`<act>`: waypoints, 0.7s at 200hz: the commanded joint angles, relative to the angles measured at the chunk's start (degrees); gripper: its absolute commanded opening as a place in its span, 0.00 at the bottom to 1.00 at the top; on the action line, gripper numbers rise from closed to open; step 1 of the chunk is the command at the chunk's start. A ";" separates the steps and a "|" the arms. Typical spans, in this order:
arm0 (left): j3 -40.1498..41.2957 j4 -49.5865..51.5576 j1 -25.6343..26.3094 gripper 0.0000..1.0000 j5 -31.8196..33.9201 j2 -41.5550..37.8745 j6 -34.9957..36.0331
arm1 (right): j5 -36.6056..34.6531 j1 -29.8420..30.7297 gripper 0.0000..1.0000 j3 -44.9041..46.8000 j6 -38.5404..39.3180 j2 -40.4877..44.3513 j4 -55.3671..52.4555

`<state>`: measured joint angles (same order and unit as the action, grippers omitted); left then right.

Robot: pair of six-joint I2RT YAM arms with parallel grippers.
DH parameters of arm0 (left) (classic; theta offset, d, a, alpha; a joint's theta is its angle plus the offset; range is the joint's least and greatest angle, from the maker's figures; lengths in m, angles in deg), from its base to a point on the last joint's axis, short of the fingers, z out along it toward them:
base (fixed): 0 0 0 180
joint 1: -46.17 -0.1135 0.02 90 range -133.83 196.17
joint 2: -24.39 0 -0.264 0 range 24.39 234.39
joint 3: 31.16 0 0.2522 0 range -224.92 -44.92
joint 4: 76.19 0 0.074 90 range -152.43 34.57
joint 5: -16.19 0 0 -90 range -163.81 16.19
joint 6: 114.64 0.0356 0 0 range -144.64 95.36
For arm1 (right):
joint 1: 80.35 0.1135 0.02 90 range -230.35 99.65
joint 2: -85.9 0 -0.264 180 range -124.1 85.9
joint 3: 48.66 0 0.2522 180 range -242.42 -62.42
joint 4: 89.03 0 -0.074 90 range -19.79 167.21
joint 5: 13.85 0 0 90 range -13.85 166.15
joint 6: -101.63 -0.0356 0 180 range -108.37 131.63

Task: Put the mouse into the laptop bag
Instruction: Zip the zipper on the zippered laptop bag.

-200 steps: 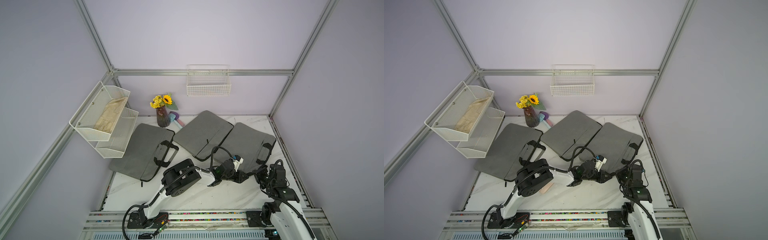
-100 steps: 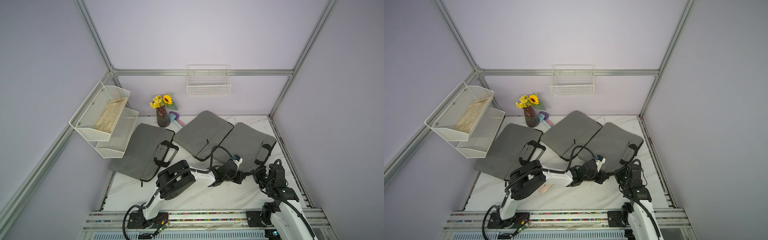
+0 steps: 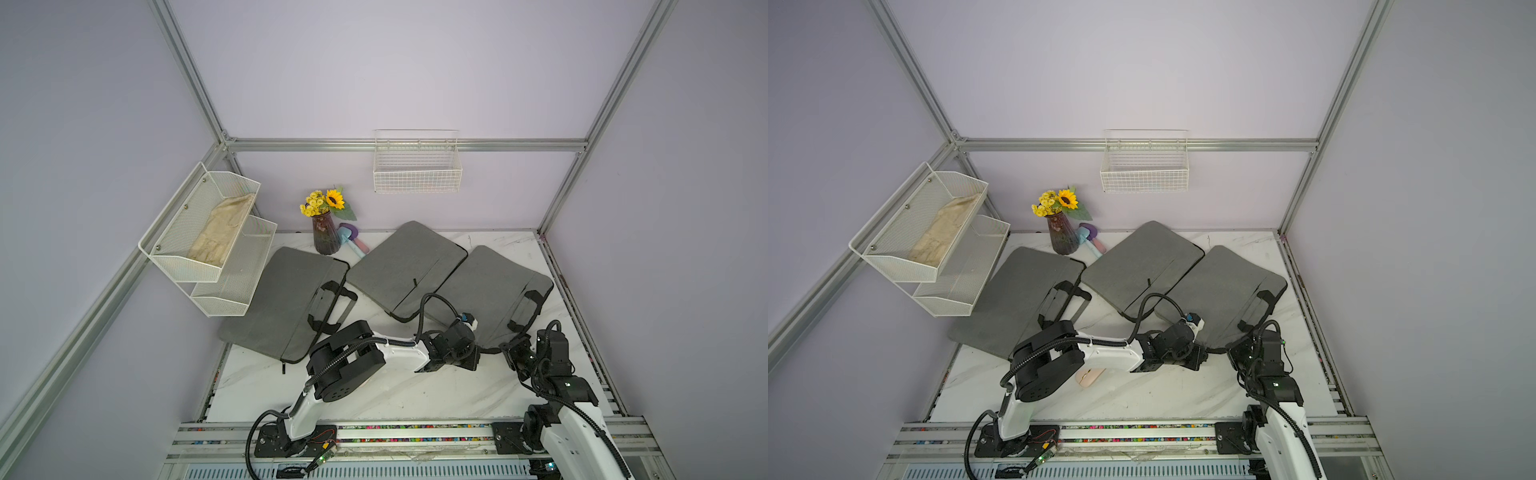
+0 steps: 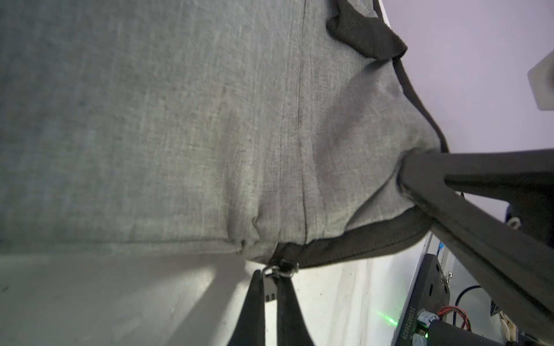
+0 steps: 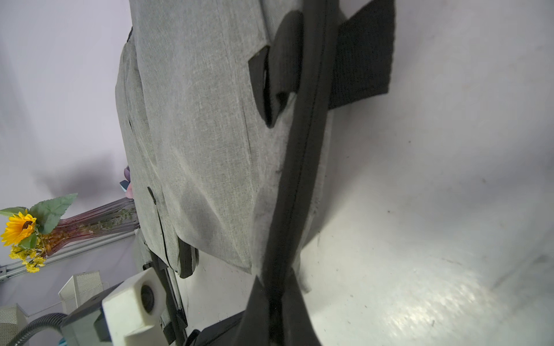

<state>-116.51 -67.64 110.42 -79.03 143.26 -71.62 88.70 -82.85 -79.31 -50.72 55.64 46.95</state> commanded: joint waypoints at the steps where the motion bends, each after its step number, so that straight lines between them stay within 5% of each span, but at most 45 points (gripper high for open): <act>1: -0.50 11.54 -2.63 0.29 2.43 0.40 1.76 | -6.06 -0.40 0.00 -0.99 -0.67 0.32 1.73; 14: 0.18 11.05 -2.36 0.70 2.40 -1.54 2.22 | -9.21 -0.40 0.00 -2.00 -0.58 -1.16 0.81; 32: 2.97 9.34 -2.27 0.89 1.94 -5.98 2.89 | -15.08 -0.40 0.00 -4.23 -0.50 -4.24 -0.66; 59: 8.52 8.48 -2.44 0.96 3.27 -14.68 3.55 | -20.28 -0.49 0.17 -8.71 0.19 -9.05 -0.83; 83: 13.91 9.49 -2.79 0.99 7.90 -23.59 3.61 | -24.89 -0.57 0.46 -13.96 0.50 -10.87 -2.97; 104: 17.56 13.33 -3.72 1.00 14.45 -30.94 1.93 | -27.34 -0.50 0.54 -19.35 4.61 -10.70 -4.02; 140: 23.64 18.54 -6.64 1.00 23.43 -42.60 1.68 | -16.90 1.25 0.74 -26.04 15.42 -15.72 0.44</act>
<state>-98.08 -53.54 105.90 -64.67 106.95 -69.63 66.83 -83.15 -102.71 -43.26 42.77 43.82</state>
